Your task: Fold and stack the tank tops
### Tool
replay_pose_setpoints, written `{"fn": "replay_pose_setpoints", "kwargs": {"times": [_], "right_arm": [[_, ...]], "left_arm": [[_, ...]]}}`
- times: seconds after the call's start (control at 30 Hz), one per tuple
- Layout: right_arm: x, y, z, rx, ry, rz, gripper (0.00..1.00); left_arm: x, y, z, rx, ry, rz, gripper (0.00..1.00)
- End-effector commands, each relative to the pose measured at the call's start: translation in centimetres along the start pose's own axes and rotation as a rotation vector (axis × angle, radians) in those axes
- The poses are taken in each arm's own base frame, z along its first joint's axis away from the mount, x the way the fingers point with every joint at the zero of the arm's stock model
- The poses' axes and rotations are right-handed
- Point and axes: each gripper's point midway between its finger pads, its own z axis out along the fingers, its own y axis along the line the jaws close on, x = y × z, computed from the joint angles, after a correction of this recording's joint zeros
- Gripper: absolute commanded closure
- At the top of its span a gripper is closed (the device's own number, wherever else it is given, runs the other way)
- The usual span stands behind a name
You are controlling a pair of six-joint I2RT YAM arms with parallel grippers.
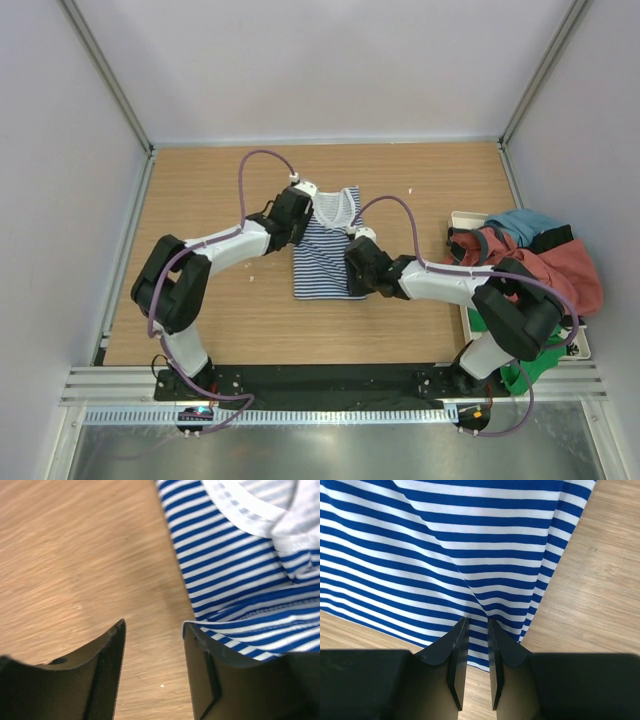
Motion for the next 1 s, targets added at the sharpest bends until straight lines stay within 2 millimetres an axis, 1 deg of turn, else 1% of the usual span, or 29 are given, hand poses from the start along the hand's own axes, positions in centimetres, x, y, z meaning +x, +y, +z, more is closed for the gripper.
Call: {"fn": "replay_pose_setpoints", "kwargs": {"times": [0.0, 0.03, 0.07, 0.13, 0.17, 0.2, 0.23, 0.27, 0.3, 0.33, 0.37, 0.4, 0.43, 0.47, 0.5, 0.53, 0.57, 0.6, 0.63, 0.67, 0.7, 0.73, 0.77, 0.83, 0.87, 0.97], "right_arm": [[1.8, -0.8, 0.4, 0.033, 0.068, 0.003, 0.72], [1.8, -0.7, 0.3, 0.028, 0.069, 0.005, 0.73], [1.6, -0.6, 0.3, 0.022, 0.062, 0.009, 0.72], [0.8, -0.1, 0.0, 0.008, 0.042, 0.018, 0.72], [0.7, 0.1, 0.0, 0.003, 0.038, 0.022, 0.72], [0.4, 0.3, -0.1, -0.007, 0.033, 0.026, 0.72], [0.1, 0.5, -0.2, -0.014, 0.027, 0.032, 0.72], [0.0, 0.9, -0.3, -0.031, 0.025, 0.035, 0.72], [-0.2, 1.2, -0.3, -0.042, 0.019, 0.041, 0.72], [-0.4, 1.4, -0.4, -0.051, 0.017, 0.045, 0.72], [-0.5, 1.9, -0.3, -0.065, 0.019, 0.047, 0.71], [-0.5, 2.1, -0.3, -0.071, 0.019, 0.049, 0.71], [-0.6, 2.4, -0.3, -0.077, 0.019, 0.049, 0.71], [-0.6, 2.8, -0.3, -0.085, 0.018, 0.048, 0.71], [-0.6, 3.0, -0.3, -0.089, 0.018, 0.049, 0.71], [-0.8, 3.1, -0.4, -0.092, 0.013, 0.055, 0.68], [-0.9, 3.2, -0.6, -0.095, 0.011, 0.058, 0.66], [-1.0, 3.2, -0.8, -0.094, 0.004, 0.06, 0.65], [-1.5, 3.3, -1.4, -0.101, -0.015, 0.069, 0.62], [-1.8, 3.3, -1.7, -0.102, -0.027, 0.072, 0.6], [-1.9, 3.0, -2.0, -0.091, -0.034, 0.077, 0.59], [-2.4, 3.1, -2.5, -0.1, -0.05, 0.086, 0.56], [-2.2, 3.0, -2.8, -0.093, -0.046, 0.088, 0.55], [-2.3, 2.8, -3.5, -0.093, -0.059, 0.099, 0.52], [-2.3, 2.6, -3.7, -0.085, -0.063, 0.113, 0.52], [-1.6, 1.4, -4.3, -0.052, -0.065, 0.138, 0.51]], "left_arm": [[-3.8, 4.9, -1.9, -0.223, -0.094, -0.133, 0.41], [-3.9, 5.3, -2.3, -0.24, -0.104, -0.16, 0.37], [-4.3, 5.8, -3.2, -0.261, -0.129, -0.213, 0.3], [-4.5, 6.5, -4.1, -0.287, -0.155, -0.269, 0.19], [-4.9, 7.0, -5.1, -0.296, -0.186, -0.328, 0.1], [-4.0, 7.3, -5.3, -0.308, -0.185, -0.352, 0.01], [-3.5, 8.3, -5.6, -0.346, -0.194, -0.404, 0.0], [-3.3, 8.9, -6.3, -0.357, -0.218, -0.511, 0.0], [-1.7, 9.3, -6.1, -0.374, -0.191, -0.56, 0.01], [-1.1, 8.8, -5.9, -0.318, -0.165, -0.588, 0.0], [-0.5, 9.5, -5.7, -0.299, -0.146, -0.617, 0.0], [0.2, 9.3, -6.0, -0.269, -0.137, -0.636, 0.0], [0.3, 9.3, -6.3, -0.261, -0.137, -0.644, 0.0], [1.4, 9.0, -6.5, -0.251, -0.109, -0.644, 0.0], [1.6, 8.7, -6.8, -0.235, -0.103, -0.649, 0.01], [1.3, 8.6, -7.8, -0.208, -0.118, -0.663, 0.01], [1.6, 7.4, -8.1, -0.136, -0.095, -0.663, 0.0], [2.3, 6.7, -8.4, -0.099, -0.082, -0.667, 0.0], [2.0, 6.0, -9.3, -0.045, -0.097, -0.698, 0.02], [2.0, 4.5, -9.8, 0.046, -0.083, -0.713, 0.06], [3.1, 3.4, -10.0, 0.097, -0.056, -0.726, 0.08], [3.0, 2.6, -10.6, 0.142, -0.061, -0.75, 0.1], [4.0, 1.5, -10.8, 0.191, -0.027, -0.755, 0.11], [4.8, 0.2, -11.5, 0.232, -0.008, -0.753, 0.12], [5.6, -0.4, -11.9, 0.241, 0.009, -0.769, 0.14], [6.8, -2.3, -12.9, 0.282, 0.024, -0.769, 0.16]]}}
